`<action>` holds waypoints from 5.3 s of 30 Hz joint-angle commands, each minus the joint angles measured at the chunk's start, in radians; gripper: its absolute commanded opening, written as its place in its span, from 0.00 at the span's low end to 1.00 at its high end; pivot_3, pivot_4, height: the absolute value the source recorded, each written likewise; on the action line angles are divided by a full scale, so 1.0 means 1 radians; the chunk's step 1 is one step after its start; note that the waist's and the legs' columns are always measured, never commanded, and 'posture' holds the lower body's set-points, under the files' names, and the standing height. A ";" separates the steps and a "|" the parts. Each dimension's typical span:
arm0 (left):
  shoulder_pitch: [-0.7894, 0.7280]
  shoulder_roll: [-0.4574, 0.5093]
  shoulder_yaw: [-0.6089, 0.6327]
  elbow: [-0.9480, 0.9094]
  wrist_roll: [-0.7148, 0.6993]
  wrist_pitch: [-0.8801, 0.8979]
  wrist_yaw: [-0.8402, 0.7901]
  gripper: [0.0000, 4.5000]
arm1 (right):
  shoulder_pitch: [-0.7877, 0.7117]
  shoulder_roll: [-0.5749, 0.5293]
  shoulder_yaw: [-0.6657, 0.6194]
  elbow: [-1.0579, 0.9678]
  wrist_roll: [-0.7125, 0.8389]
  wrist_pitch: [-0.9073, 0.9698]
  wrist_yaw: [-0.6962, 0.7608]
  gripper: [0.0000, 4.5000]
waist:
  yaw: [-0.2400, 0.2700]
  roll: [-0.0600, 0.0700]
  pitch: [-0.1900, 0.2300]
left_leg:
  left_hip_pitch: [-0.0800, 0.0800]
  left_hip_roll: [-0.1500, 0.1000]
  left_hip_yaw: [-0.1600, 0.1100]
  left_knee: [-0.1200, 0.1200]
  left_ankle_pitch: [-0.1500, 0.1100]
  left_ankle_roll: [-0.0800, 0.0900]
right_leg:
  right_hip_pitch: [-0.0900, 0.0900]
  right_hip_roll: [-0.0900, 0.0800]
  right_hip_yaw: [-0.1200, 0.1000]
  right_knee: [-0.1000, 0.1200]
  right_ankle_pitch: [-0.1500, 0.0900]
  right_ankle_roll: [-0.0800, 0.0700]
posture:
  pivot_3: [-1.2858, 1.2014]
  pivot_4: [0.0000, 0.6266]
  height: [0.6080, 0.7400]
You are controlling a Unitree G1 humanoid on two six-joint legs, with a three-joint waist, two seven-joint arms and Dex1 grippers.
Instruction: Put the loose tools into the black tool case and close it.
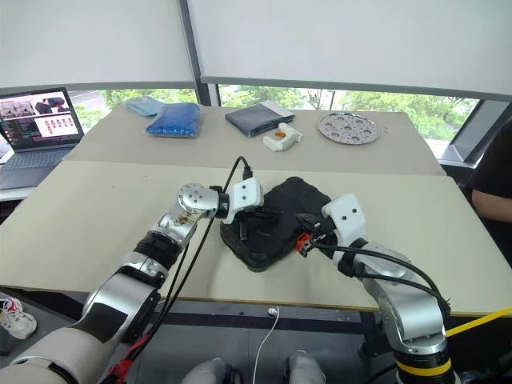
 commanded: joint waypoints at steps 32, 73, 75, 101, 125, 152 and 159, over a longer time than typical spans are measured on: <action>0.051 0.007 -0.100 0.090 0.111 -0.098 -0.015 0.01 | -0.066 0.018 -0.015 0.030 0.057 0.032 0.019 0.00 | -0.007 0.000 -0.004 | 0.002 0.001 0.000 -0.007 0.000 -0.001 | -0.001 -0.001 0.001 -0.003 0.000 0.000 | 0.52 0.24 0.84; 0.031 0.054 -0.074 0.108 0.103 -0.091 -0.004 0.00 | -0.076 -0.121 0.087 0.402 -0.044 -0.298 0.317 0.26 | -0.005 -0.001 -0.005 | 0.003 0.002 -0.001 -0.010 0.001 -0.002 | 0.000 -0.002 0.000 -0.005 -0.001 -0.001 | 0.52 0.24 0.84; 0.028 0.052 -0.075 0.113 0.104 -0.091 -0.004 0.00 | -0.053 -0.128 0.079 0.378 -0.042 -0.295 0.316 0.26 | -0.003 -0.001 -0.005 | 0.003 0.002 -0.001 -0.010 0.001 -0.002 | -0.001 -0.002 0.000 -0.005 -0.001 -0.001 | 0.52 0.24 0.84; 0.017 0.043 -0.080 0.130 0.102 -0.093 0.003 0.00 | 0.073 -0.159 -0.047 0.202 -0.009 -0.151 0.226 0.67 | -0.001 -0.001 -0.004 | 0.001 0.002 -0.002 -0.010 -0.003 -0.007 | -0.001 -0.002 -0.001 -0.007 -0.001 -0.001 | 0.52 0.24 0.84; 0.026 0.012 -0.097 0.110 0.104 -0.111 -0.002 0.00 | -0.041 -0.038 0.141 0.261 -0.131 -0.115 0.084 0.00 | -0.001 -0.001 -0.004 | 0.000 0.003 -0.005 -0.011 -0.003 -0.008 | 0.000 -0.002 -0.002 -0.014 0.000 0.000 | 0.52 0.24 0.84; 0.034 0.058 -0.139 0.154 0.183 -0.199 0.011 0.00 | -0.053 -0.076 0.029 0.140 -0.072 -0.028 0.100 0.00 | -0.006 0.005 -0.008 | 0.012 0.001 -0.006 -0.023 -0.003 -0.011 | 0.002 -0.003 -0.002 -0.020 0.001 0.001 | 0.52 0.24 0.84; 0.044 0.056 -0.116 0.147 0.164 -0.177 0.011 0.00 | -0.047 -0.042 0.059 0.155 -0.066 -0.036 0.096 0.00 | -0.003 0.005 -0.008 | 0.011 0.001 -0.006 -0.025 -0.002 -0.012 | 0.004 -0.002 -0.002 -0.021 0.001 0.001 | 0.52 0.24 0.84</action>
